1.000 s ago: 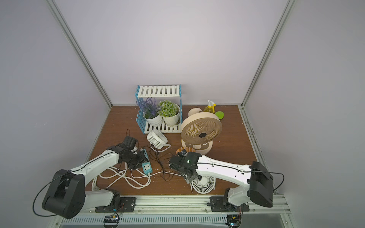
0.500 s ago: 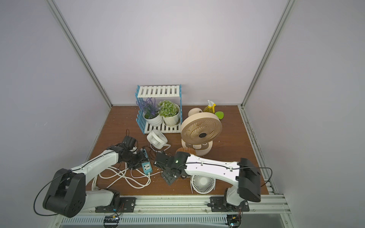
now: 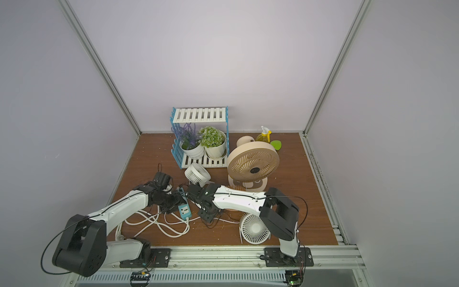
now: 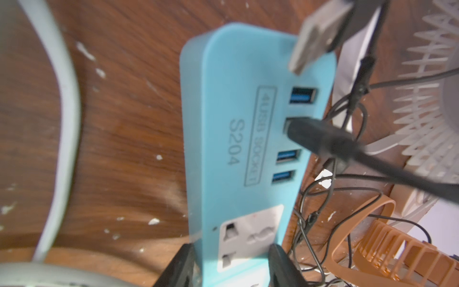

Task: Unplug the desk fan from the power strip
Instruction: Adjust the plug at the center of the board.

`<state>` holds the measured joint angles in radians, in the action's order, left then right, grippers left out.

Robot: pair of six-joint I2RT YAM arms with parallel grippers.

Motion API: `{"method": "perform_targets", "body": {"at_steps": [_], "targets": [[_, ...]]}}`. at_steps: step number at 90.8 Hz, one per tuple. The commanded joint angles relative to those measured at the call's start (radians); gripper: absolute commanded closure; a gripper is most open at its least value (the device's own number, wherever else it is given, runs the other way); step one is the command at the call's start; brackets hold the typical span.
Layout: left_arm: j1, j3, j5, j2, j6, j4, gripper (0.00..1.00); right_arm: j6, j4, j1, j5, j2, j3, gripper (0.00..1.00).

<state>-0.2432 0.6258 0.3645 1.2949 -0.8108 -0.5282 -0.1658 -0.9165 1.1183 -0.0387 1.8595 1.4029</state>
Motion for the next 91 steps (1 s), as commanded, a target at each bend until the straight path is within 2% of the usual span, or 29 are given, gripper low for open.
{"method": "perform_targets", "body": {"at_steps": [1,31,51,66,91], "targets": [[0.012,-0.053,-0.109,0.033,-0.013,-0.042,0.5,0.073,0.001,-0.005,-0.05,0.029,0.028,0.5],[0.012,-0.065,-0.098,0.036,-0.027,-0.027,0.5,0.078,0.063,-0.012,-0.063,0.057,0.003,0.63],[0.012,-0.058,-0.097,0.042,-0.026,-0.027,0.5,0.059,0.08,-0.012,-0.077,0.01,-0.032,1.0],[0.015,-0.058,-0.113,0.053,-0.024,-0.028,0.5,0.051,0.056,-0.009,-0.098,-0.119,-0.089,1.0],[0.079,-0.038,-0.169,0.091,0.015,-0.051,0.53,-0.06,-0.086,-0.012,-0.225,-0.49,-0.177,1.0]]}}
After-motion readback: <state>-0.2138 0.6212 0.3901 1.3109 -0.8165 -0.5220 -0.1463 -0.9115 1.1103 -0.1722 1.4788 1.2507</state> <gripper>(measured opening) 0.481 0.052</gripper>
